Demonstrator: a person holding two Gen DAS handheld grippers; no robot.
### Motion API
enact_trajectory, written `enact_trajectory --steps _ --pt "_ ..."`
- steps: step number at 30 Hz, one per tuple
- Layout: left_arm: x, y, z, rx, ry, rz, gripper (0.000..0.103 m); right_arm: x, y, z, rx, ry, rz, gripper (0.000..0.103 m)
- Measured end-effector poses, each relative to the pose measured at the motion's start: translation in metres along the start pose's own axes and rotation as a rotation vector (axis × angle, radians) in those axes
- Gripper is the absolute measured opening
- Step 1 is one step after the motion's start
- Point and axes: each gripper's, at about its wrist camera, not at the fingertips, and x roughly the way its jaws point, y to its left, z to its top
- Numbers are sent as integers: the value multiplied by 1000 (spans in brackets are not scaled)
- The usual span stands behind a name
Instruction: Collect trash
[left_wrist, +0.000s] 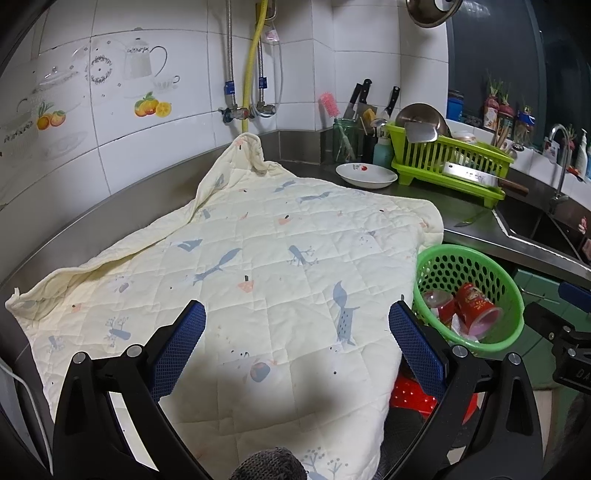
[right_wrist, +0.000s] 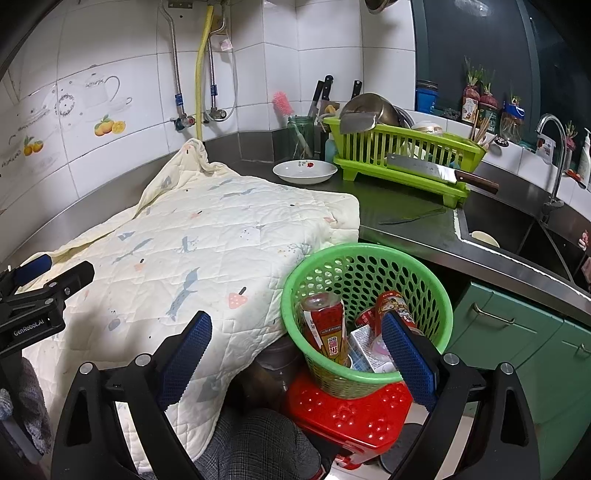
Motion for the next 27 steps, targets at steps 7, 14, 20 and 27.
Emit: enact_trajectory --steps 7,14,20,27 --pt "-1 0 1 0 -7 6 98 -2 0 0 0 -5 1 90" --pt "-8 1 5 -2 -41 36 98 -5 2 2 -2 -22 6 90" --pt "-13 3 6 -6 -58 56 98 -8 8 5 -8 -38 8 90" --pt "-19 0 9 3 -86 77 98 -16 11 9 -15 -75 4 90"
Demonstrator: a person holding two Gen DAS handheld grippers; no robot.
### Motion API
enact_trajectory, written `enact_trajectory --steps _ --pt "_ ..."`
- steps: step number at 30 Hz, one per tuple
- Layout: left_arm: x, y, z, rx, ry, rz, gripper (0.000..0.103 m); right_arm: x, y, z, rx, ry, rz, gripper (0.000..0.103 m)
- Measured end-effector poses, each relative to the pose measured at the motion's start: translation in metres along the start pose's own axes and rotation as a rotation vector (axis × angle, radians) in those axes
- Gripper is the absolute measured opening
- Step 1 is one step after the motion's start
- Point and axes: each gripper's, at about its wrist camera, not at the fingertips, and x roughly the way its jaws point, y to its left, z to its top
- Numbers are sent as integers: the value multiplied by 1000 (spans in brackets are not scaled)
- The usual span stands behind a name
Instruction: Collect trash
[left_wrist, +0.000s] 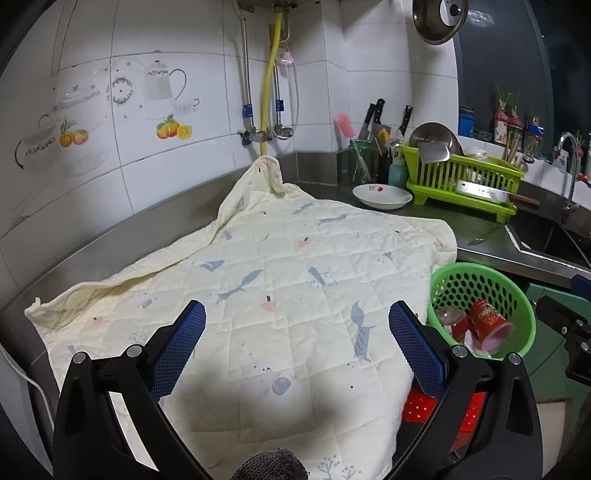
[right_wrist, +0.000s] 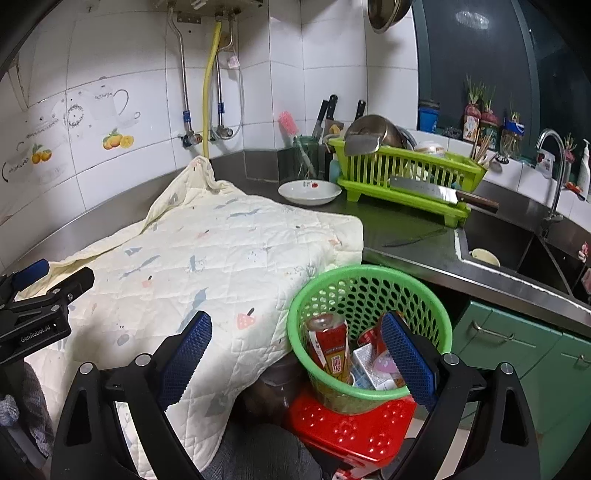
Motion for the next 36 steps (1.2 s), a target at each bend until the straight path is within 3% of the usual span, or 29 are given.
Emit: enact_trajectory --steps 13,36 --pt "-10 1 6 -7 -38 19 98 -9 3 8 4 -43 1 90" --pt "-11 -3 8 -3 -50 14 98 -5 3 7 13 -29 9 90"
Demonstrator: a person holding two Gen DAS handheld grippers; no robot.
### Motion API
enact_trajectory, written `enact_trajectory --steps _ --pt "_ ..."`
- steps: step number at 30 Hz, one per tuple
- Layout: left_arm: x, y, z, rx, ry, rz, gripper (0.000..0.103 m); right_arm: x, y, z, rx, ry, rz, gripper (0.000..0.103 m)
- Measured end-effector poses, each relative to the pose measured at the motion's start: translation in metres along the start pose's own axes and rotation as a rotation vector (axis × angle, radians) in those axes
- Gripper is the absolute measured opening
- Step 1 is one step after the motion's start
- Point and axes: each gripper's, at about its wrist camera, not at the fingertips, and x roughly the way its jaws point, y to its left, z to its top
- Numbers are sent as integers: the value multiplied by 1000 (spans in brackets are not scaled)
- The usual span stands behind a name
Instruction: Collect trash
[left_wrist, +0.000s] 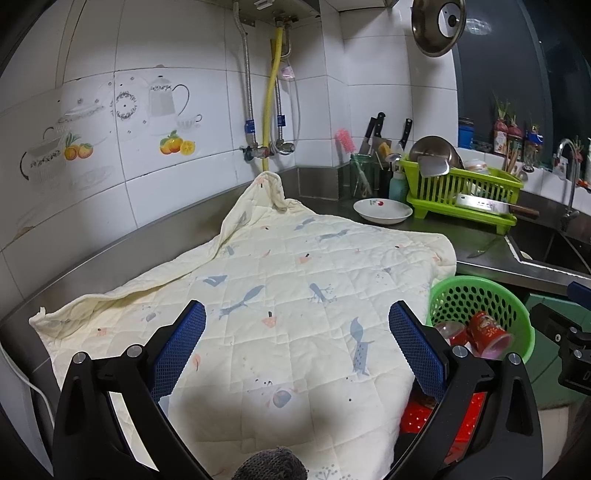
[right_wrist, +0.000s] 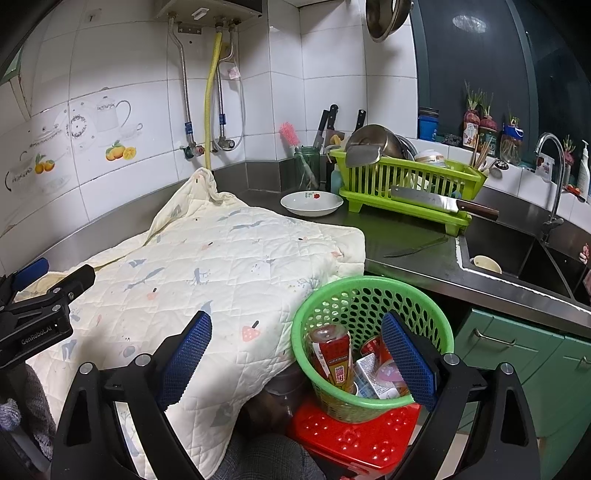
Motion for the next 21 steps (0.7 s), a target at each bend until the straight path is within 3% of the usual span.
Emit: enact_trajectory --steps 21 --pt "2 1 -4 -9 10 2 98 4 1 -3 2 8 1 90"
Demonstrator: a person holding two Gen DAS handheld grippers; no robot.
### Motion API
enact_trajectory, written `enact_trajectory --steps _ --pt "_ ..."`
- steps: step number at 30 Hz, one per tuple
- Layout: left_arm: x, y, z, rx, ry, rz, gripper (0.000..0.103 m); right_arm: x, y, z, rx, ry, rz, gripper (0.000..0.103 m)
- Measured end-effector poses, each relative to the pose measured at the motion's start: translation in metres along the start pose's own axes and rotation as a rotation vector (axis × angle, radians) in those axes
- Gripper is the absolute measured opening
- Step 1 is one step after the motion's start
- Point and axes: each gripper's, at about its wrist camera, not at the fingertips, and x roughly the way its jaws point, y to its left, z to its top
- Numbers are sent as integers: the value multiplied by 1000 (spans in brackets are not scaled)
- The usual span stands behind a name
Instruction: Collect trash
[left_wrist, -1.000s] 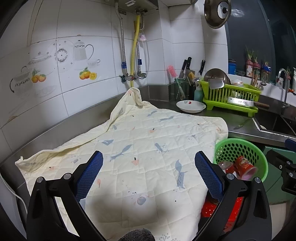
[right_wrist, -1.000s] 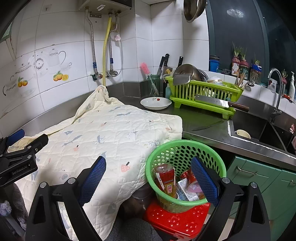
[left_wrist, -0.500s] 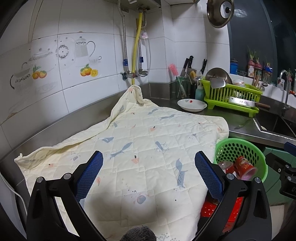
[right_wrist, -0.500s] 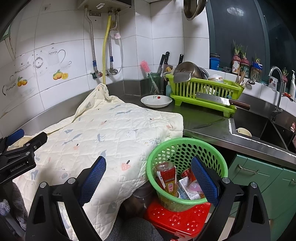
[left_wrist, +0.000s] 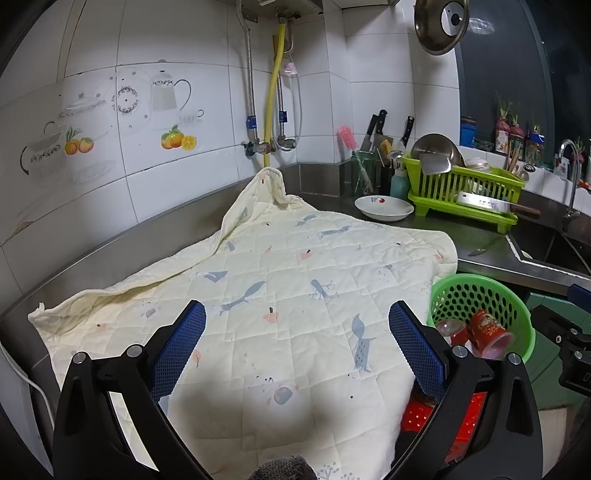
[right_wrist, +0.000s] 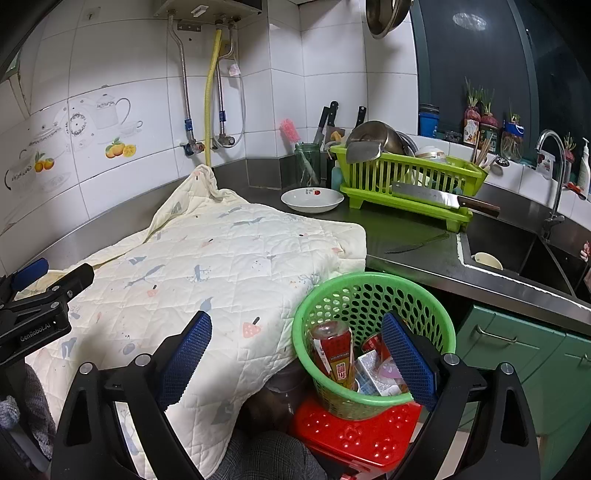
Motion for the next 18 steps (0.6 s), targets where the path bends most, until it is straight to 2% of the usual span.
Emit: enact_trajectory --steps 18 --pt "-1 2 -1 -4 5 4 98 -1 -3 -3 14 1 -1 90"
